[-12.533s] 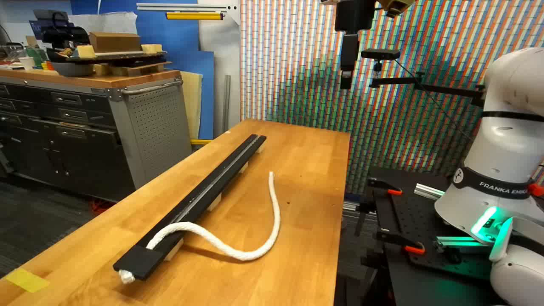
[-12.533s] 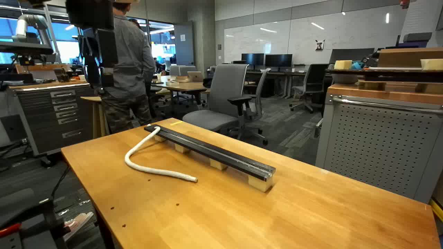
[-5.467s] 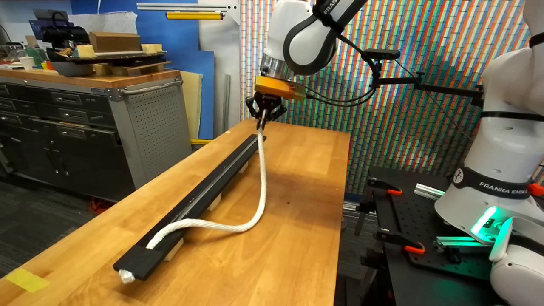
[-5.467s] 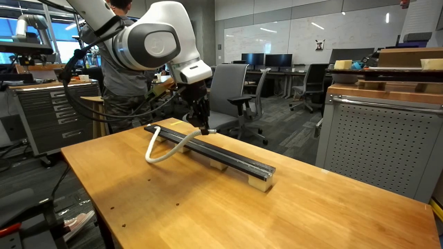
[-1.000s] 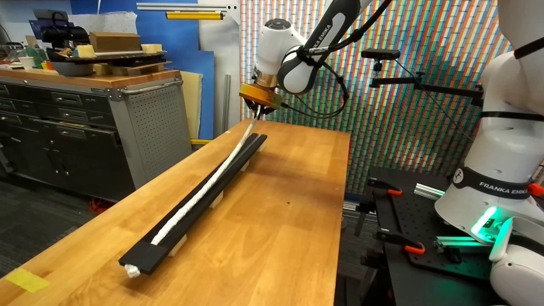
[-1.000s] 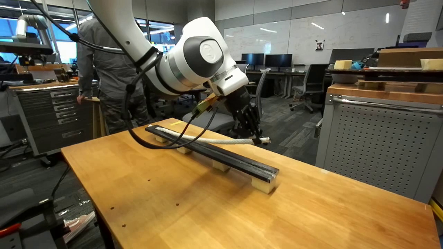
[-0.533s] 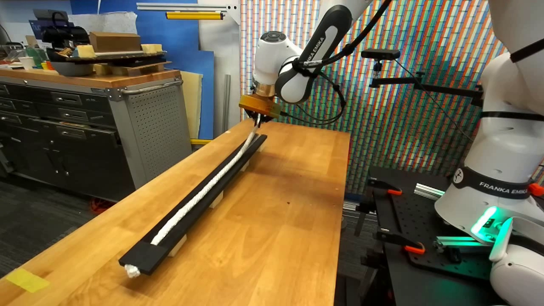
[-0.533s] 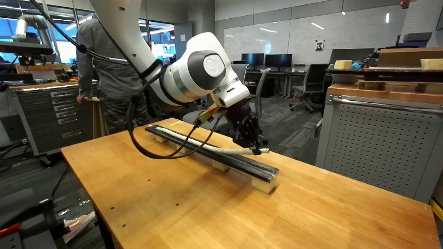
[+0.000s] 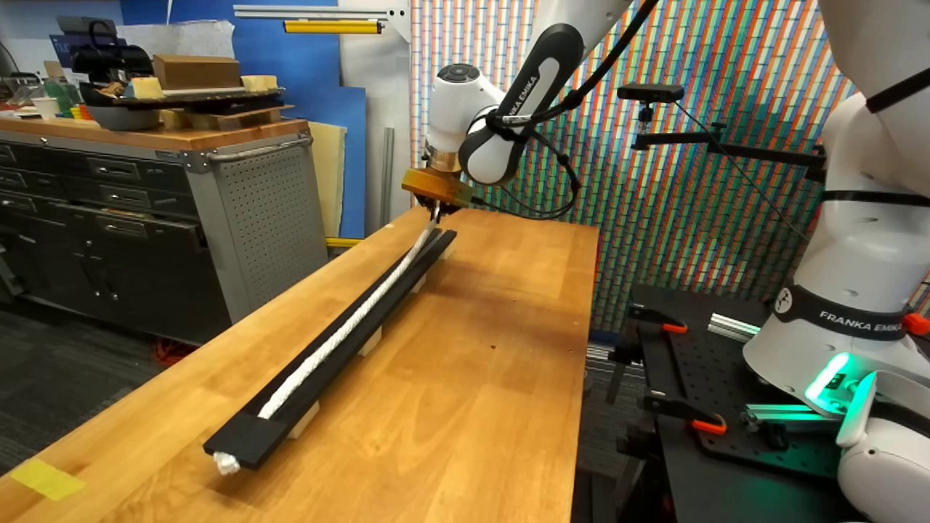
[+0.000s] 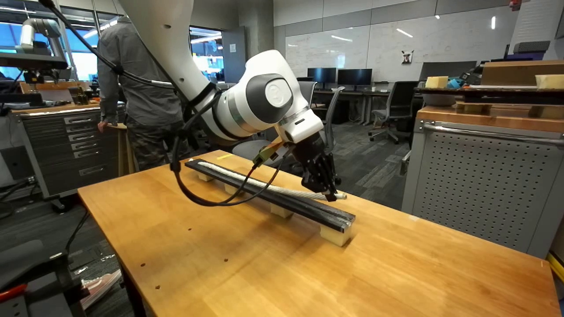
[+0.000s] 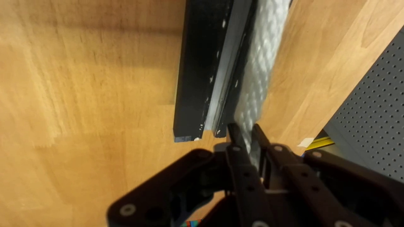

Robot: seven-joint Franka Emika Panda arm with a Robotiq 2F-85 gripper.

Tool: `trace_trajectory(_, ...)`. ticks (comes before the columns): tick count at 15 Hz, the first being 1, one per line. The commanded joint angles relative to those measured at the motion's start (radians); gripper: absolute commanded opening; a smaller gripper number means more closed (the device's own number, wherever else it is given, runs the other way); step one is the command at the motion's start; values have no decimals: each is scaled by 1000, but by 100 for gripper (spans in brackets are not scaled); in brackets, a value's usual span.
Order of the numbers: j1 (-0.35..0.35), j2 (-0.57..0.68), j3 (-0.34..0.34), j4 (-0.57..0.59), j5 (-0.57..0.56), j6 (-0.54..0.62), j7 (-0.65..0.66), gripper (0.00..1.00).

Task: Straighten the rope on the metallic tube

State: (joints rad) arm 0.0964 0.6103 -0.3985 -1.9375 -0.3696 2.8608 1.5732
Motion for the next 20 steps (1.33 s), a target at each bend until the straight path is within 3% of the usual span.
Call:
trace_trajectory(1, 13, 22, -19, 31, 43, -28, -59, 3)
trace_trajectory(10, 10, 46, -11, 57, 63, -78, -108, 3)
trace_trajectory(20, 0, 151, 1, 146, 169, -102, -89, 3)
